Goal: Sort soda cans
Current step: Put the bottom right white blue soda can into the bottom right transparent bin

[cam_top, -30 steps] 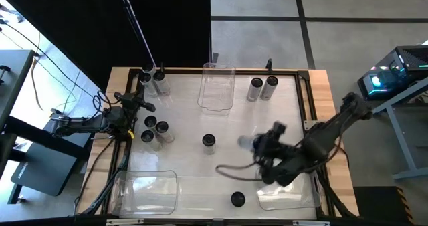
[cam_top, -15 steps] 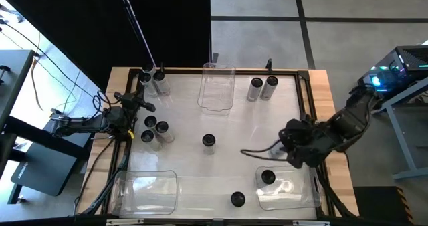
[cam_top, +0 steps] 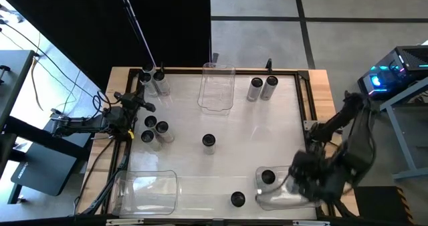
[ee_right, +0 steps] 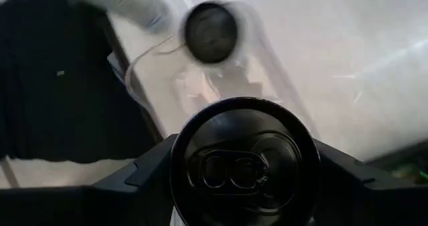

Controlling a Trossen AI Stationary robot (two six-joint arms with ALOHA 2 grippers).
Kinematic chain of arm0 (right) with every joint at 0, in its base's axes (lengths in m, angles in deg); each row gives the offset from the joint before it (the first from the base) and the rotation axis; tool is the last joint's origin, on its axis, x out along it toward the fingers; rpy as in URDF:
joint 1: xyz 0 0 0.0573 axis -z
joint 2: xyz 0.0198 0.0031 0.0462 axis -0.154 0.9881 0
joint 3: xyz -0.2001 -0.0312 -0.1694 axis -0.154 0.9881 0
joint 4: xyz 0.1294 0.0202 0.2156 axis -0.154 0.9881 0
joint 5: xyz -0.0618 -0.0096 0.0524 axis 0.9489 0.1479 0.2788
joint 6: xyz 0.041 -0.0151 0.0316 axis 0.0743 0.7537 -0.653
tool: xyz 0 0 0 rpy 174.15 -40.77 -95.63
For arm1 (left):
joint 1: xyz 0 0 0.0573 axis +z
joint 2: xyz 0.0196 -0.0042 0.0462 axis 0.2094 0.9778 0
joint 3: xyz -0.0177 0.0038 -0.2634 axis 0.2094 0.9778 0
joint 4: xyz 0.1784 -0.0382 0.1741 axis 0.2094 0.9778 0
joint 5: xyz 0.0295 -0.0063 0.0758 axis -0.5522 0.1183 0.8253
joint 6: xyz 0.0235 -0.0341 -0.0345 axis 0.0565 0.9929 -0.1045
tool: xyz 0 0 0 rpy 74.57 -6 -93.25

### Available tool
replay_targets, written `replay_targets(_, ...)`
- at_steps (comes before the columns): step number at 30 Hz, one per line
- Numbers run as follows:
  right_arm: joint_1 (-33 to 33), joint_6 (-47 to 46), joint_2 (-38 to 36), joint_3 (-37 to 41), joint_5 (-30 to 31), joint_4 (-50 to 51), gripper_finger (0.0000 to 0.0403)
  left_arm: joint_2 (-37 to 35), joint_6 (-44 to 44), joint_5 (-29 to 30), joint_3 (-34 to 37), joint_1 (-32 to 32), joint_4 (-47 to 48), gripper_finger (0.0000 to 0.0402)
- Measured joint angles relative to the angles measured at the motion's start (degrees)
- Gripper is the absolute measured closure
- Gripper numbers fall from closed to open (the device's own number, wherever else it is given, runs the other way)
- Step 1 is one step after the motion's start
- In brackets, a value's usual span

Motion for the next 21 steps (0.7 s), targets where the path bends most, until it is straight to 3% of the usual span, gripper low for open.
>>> replay_targets(10,-2.5,3.6,10.9,0.0,7.2,-8.3,0.016,0.0,0.0,0.0,0.0,0.0,0.0,0.0401)
replay_targets(21,-2.2,11.6,13.8,0.0,15.8,-16.8,0.016,0.0,0.0,0.0,0.0,0.0,0.0,0.0401)
